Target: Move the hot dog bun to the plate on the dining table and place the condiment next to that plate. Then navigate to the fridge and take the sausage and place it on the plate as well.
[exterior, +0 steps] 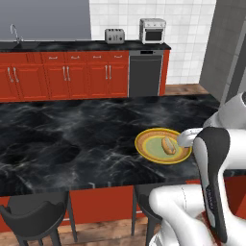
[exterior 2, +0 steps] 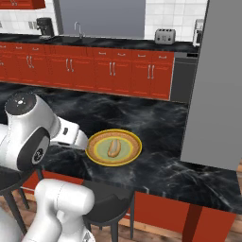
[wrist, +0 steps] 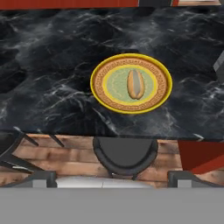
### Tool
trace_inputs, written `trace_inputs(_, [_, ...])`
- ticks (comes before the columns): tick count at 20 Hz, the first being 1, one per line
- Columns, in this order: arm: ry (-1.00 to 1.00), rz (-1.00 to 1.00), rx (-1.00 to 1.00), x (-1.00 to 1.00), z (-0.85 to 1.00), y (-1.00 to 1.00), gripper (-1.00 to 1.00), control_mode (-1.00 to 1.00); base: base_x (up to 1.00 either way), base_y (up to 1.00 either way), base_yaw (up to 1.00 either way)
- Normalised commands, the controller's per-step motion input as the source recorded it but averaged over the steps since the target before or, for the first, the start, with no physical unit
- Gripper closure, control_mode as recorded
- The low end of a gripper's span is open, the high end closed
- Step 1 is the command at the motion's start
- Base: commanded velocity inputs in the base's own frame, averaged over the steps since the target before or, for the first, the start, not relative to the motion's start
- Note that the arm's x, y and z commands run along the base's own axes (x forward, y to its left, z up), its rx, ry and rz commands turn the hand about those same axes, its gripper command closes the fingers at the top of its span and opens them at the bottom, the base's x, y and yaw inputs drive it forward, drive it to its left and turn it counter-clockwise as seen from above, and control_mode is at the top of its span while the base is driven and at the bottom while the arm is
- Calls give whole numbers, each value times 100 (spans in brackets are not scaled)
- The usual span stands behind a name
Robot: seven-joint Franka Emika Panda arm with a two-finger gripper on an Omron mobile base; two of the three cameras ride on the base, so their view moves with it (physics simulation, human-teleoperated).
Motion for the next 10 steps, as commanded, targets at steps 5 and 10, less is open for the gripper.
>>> trace_inputs(5, [-23,-5,0,-44,6,2,-100,-100,0,0,0])
trace_inputs(10, [-21,-8,-1,-13,1,3,-100,-100,0,0,0])
